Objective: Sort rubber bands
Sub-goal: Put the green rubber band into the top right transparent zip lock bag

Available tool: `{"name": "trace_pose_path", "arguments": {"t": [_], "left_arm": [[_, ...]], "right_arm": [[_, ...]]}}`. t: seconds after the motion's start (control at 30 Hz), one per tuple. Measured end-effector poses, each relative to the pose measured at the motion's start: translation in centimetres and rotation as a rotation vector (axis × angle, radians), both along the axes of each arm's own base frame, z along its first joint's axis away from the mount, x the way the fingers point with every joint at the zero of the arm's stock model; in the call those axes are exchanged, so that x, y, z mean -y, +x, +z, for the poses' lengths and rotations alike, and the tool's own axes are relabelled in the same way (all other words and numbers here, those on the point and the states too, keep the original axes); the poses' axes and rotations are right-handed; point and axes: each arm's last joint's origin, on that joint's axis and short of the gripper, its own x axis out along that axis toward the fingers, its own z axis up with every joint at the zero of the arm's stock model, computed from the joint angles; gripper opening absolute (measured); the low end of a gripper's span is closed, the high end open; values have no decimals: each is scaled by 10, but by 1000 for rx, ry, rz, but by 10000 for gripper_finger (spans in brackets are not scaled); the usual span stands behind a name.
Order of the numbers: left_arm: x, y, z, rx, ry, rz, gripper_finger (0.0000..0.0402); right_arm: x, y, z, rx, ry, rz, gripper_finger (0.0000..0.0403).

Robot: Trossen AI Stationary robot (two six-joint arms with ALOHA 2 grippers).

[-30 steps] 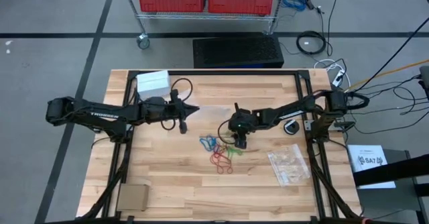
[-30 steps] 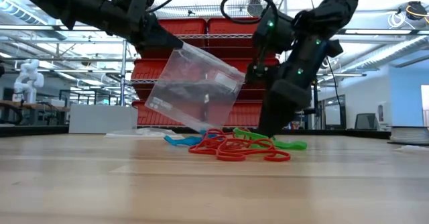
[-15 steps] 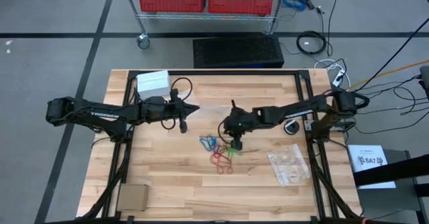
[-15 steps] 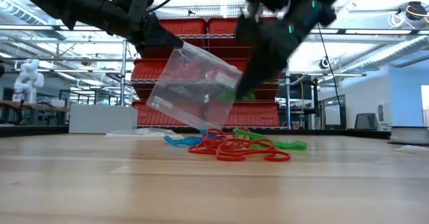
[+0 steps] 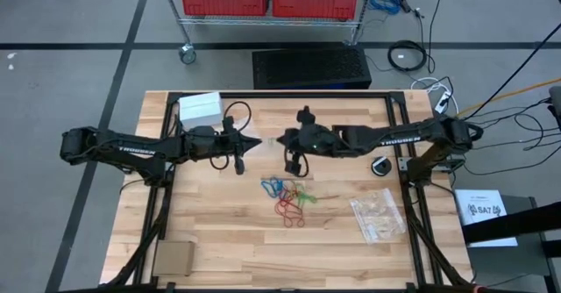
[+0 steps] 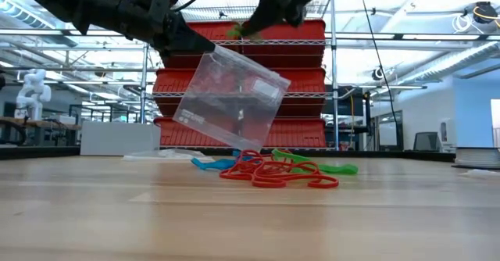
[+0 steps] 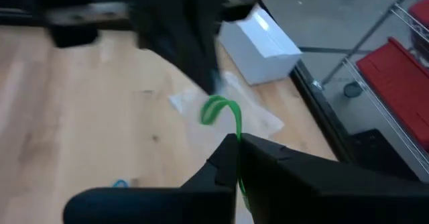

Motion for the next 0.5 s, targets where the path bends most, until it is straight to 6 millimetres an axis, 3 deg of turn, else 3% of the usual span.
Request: {"name": "trace_pose_path", "arguments": {"t": [0.2, 0.5], "left_arm": [[0, 0, 0, 1, 0, -1, 0], [0, 0, 3, 27, 3, -3, 0]], "right_arm": [[14, -3, -5, -36, 18, -30, 0], [16, 0, -9, -38, 68, 4, 0]]}}
